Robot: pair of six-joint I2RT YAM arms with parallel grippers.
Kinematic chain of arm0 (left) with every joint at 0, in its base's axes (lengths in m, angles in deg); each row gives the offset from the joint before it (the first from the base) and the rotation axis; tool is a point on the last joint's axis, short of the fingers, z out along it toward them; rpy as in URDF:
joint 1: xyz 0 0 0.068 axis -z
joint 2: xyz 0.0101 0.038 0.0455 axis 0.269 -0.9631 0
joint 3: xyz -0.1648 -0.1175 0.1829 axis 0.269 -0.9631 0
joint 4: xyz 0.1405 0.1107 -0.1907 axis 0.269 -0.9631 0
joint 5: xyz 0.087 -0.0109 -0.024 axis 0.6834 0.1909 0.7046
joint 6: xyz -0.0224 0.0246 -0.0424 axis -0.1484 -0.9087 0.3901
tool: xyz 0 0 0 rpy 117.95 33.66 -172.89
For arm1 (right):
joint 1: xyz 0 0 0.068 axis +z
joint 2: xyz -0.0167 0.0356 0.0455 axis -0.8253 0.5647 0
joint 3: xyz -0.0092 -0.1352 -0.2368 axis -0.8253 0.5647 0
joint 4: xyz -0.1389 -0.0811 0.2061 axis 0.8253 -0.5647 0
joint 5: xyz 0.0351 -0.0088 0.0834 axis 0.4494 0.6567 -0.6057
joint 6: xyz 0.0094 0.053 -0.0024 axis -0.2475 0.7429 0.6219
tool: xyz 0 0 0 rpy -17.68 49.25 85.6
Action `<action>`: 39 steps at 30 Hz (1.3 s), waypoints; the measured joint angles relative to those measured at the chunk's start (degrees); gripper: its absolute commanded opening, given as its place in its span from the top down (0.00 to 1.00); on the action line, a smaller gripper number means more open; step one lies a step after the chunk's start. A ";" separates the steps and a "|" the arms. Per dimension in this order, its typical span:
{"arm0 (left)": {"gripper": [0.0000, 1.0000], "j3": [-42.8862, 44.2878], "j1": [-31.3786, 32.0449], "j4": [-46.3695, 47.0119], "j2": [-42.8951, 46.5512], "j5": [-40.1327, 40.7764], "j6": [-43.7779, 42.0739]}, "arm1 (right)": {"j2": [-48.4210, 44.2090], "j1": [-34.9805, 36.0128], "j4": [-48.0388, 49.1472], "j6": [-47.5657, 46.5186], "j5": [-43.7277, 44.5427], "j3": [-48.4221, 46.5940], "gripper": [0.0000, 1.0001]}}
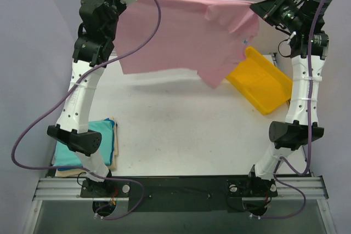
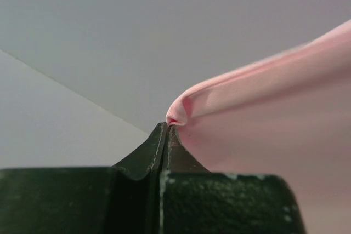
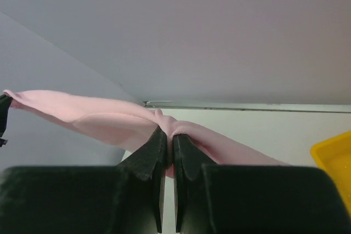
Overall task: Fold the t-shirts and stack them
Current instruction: Flatten out the tshirt
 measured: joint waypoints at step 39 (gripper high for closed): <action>1.00 -91.25 3.63 -28.89 39.56 -16.72 -1.36 | -34.21 12.83 -20.70 -7.39 9.53 97.46 0.52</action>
